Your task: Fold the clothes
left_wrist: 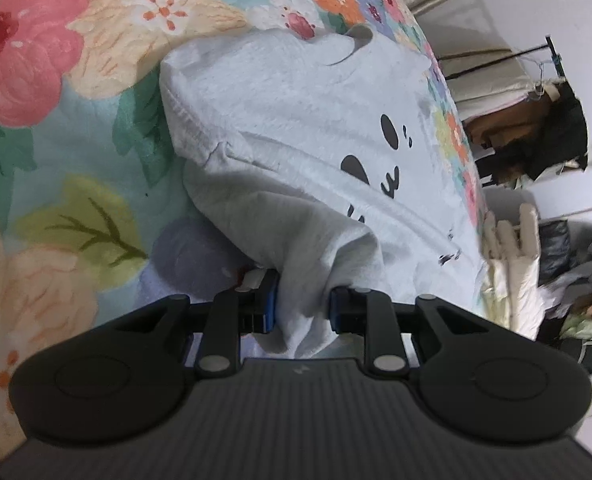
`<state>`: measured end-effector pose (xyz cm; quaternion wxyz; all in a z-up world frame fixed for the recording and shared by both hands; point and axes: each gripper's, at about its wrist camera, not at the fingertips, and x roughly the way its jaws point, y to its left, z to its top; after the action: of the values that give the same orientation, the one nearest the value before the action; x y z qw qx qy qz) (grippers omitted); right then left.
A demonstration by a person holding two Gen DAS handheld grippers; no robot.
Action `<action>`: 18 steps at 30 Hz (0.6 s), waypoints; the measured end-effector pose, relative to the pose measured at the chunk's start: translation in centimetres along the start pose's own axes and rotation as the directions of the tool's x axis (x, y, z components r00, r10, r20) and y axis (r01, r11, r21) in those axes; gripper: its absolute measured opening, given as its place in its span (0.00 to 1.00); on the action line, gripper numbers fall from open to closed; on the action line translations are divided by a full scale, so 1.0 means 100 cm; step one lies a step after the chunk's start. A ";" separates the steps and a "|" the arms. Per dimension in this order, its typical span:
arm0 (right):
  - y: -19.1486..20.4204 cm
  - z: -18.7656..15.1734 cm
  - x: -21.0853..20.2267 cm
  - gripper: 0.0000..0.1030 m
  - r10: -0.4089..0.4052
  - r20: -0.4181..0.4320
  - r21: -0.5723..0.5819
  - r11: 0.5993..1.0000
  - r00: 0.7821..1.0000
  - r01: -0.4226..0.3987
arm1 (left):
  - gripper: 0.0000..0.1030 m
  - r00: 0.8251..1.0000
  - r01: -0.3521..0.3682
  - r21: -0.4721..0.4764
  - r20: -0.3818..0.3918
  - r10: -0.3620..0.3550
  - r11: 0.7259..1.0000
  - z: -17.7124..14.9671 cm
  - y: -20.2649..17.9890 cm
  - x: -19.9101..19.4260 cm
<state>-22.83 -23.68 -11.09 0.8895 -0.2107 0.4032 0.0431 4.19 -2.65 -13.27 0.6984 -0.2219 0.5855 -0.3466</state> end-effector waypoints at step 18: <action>-0.019 -0.038 0.008 0.05 0.296 -0.014 0.306 0.911 0.955 -0.277 | 0.12 0.997 -0.076 -0.184 -0.045 0.069 0.980 -0.067 0.039 -0.045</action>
<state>-24.45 -26.99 -13.27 0.8826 -0.0127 0.4582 0.1049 -1.80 3.96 -14.53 0.6755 -0.2579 0.6362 -0.2692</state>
